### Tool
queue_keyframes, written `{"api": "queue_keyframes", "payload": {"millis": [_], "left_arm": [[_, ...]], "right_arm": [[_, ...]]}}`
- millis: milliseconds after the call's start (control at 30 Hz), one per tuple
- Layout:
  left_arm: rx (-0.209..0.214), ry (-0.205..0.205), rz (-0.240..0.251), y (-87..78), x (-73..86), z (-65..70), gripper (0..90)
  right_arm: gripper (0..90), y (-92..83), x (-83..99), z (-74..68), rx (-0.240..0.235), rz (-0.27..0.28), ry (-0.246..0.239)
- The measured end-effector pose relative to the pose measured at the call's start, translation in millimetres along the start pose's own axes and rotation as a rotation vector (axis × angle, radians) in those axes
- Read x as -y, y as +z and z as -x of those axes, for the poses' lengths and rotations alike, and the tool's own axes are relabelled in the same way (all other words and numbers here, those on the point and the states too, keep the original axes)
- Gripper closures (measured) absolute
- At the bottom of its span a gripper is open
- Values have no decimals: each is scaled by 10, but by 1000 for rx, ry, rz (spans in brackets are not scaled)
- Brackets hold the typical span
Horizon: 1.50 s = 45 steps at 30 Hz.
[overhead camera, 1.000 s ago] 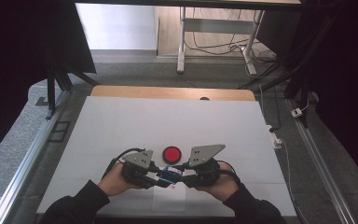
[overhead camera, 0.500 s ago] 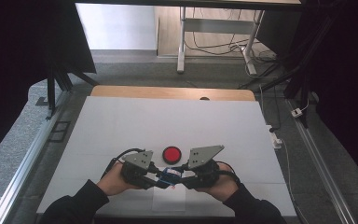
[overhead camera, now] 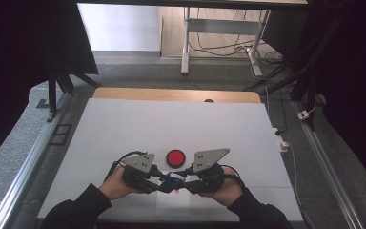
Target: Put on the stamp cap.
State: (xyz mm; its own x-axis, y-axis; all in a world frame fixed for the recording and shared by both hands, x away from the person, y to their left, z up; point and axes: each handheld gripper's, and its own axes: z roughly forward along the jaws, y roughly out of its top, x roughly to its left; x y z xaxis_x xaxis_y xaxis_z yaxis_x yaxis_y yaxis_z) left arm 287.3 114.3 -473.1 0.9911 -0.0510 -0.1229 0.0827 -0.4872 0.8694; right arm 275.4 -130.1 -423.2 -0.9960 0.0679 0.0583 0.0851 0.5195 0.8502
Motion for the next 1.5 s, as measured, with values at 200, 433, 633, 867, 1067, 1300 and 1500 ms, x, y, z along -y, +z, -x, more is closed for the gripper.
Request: {"api": "queue_keyframes", "payload": {"millis": [200,433,633,867,1067,1300,1500], "left_arm": [[-7,8,-8,6,9,-1,682],[-38,10,-21,24,6,16,667],[-71,7,-31,27,7,22,598],[-96,-17,-47,30,1,32,504],[-133,-54,-50,-16,-12,50,438],[-203,-107,-39,-122,-4,89,351],[-296,-144,-54,-209,21,132,240]], "right_arm": [[707,8,1,-3,3,-7,-9],[706,11,-3,-11,19,-21,-21],[706,5,-5,-10,31,-22,-24],[706,-5,-8,-14,40,-18,-25],[706,-26,-10,-14,50,-6,-23],[706,-44,-11,-16,63,1,-14],[706,-64,-14,-14,75,8,-12]]}}
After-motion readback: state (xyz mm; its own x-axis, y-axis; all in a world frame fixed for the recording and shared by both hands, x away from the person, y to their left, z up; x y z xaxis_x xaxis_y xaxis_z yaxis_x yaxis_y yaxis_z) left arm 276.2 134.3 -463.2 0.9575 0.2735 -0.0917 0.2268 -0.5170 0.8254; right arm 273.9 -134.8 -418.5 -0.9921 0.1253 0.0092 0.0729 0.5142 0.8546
